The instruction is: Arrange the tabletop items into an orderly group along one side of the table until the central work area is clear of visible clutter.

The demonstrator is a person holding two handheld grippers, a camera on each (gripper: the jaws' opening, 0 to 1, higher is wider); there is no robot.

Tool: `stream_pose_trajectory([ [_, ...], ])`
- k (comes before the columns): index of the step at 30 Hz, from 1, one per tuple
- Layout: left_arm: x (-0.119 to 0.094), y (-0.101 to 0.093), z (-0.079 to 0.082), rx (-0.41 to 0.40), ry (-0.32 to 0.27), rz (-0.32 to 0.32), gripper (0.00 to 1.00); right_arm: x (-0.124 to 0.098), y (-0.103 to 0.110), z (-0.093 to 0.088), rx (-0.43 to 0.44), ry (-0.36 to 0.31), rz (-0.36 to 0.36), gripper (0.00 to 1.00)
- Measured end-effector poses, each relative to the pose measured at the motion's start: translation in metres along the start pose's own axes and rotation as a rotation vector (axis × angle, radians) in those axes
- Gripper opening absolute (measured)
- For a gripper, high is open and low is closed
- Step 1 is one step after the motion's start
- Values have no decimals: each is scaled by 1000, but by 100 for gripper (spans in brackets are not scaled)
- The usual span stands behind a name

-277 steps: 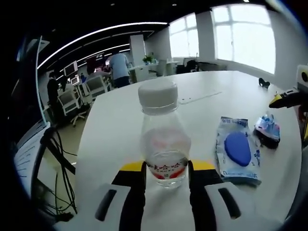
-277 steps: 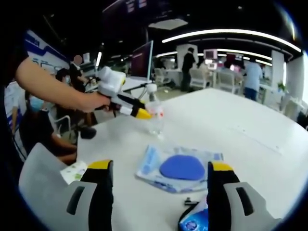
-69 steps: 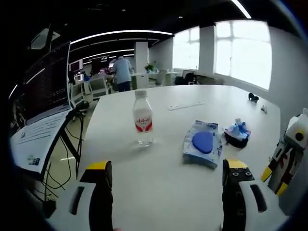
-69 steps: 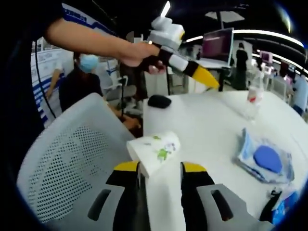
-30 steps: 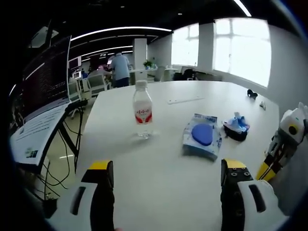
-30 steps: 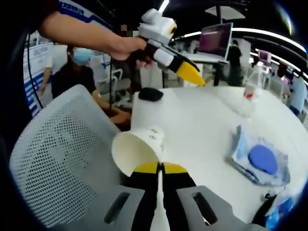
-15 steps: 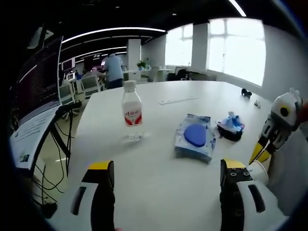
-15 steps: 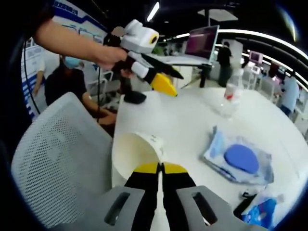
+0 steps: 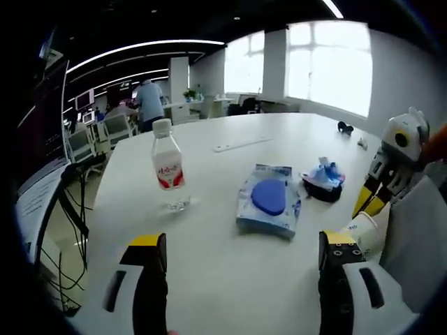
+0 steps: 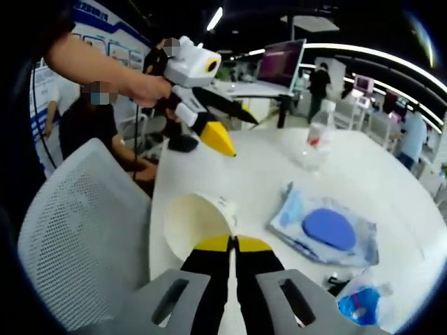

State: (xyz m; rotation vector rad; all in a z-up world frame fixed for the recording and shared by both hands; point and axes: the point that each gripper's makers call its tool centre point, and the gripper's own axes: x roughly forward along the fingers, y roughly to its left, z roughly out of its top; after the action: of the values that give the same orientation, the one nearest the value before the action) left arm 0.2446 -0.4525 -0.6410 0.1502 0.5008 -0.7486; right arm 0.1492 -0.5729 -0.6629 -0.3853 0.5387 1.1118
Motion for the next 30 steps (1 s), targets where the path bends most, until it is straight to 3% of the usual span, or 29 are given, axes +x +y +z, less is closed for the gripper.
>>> stream_pose_trajectory([
  [14, 17, -33, 1, 97, 9, -128, 87, -13, -26, 7, 8, -9, -53, 0],
  [30, 24, -64, -3, 187, 38, -243, 81, -19, -34, 15, 1, -21, -74, 0],
])
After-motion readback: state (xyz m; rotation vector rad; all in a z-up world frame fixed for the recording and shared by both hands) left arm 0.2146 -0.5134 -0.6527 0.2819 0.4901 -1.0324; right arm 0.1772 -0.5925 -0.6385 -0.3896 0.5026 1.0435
